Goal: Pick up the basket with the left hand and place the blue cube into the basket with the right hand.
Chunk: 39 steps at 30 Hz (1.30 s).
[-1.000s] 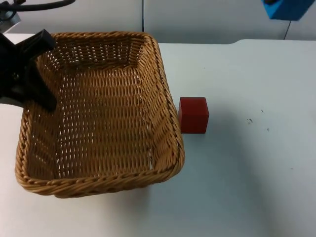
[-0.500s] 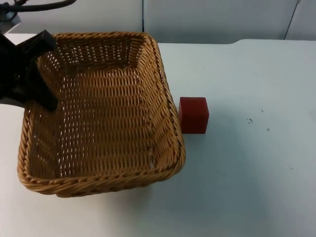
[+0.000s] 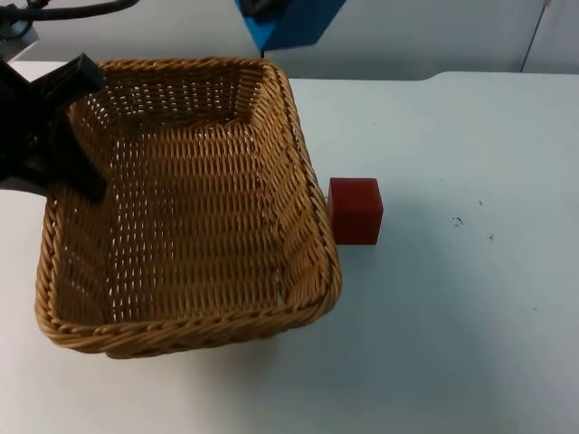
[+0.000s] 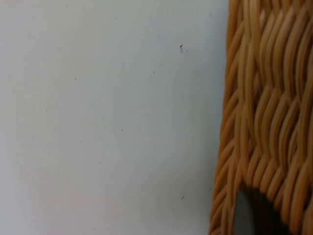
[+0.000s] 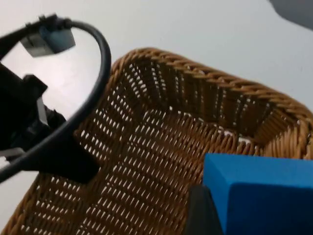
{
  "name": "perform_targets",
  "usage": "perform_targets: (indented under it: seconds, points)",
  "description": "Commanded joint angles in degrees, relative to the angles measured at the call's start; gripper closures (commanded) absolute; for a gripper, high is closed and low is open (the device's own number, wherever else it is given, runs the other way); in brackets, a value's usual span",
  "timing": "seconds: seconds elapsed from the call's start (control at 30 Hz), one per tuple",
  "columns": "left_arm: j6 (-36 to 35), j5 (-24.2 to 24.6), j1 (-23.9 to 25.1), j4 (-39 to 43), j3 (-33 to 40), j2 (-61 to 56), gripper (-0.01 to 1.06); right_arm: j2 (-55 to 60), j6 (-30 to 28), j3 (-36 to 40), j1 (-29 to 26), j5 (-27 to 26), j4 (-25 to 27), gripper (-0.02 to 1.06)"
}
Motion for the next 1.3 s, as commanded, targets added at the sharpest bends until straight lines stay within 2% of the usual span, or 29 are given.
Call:
perform_targets:
  seconds: [0.0, 0.37, 0.5, 0.77, 1.07, 1.27]
  points:
    - [-0.2, 0.1, -0.3, -1.8, -0.6, -0.3, 1.05, 2.5, -0.5, -0.2, 1.0, -2.0, 0.7, 1.05]
    - [0.2, 0.0, -0.3, -1.8, -0.6, -0.3, 1.05, 8.8, -1.6, -0.3, 2.2, -3.4, 0.8, 1.05]
    - [0.2, 0.0, -0.3, -1.8, -0.6, -0.3, 1.05, 10.5, -4.4, -0.4, 2.3, -4.4, 3.8, 1.05]
    - [0.3, 0.1, -0.3, -1.8, -0.6, -0.3, 1.05, 15.7, -6.1, -6.9, 3.5, 0.0, 5.1, 1.05]
    - [0.8, 0.1, -0.3, -2.0, -0.6, -0.3, 1.05, 19.9, -6.1, -9.6, 3.5, 2.0, 5.8, 1.05]
    - [0.8, 0.1, -0.3, -2.0, -0.6, -0.3, 1.05, 21.7, -6.1, -9.6, 3.5, 2.0, 2.9, 1.05]
